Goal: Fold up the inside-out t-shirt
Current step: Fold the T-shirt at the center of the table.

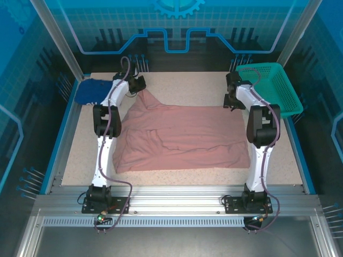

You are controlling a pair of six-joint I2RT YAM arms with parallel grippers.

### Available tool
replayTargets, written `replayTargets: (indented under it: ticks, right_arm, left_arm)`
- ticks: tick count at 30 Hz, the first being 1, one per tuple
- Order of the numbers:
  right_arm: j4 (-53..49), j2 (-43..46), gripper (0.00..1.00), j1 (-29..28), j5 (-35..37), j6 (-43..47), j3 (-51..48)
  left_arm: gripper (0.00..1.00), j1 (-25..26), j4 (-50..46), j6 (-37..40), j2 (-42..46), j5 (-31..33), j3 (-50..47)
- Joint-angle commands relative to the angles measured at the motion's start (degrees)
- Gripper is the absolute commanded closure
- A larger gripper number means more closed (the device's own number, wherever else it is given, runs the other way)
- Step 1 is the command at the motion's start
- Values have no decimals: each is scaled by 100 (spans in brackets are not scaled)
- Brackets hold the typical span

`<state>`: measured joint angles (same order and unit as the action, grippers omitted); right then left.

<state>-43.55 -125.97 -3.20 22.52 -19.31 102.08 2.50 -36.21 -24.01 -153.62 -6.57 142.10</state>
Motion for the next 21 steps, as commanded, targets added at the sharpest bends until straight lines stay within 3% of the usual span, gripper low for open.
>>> replayTargets:
  ticks: [1, 21]
  right_arm:
    - [-327, -278, 39, 160, -23, -165, 387]
    - [-800, -1393, 43, 443, -712, -78, 1498]
  left_arm:
    - [100, 12, 88, 105, 322, -144, -129]
    - [100, -13, 250, 165, 368, -195, -304]
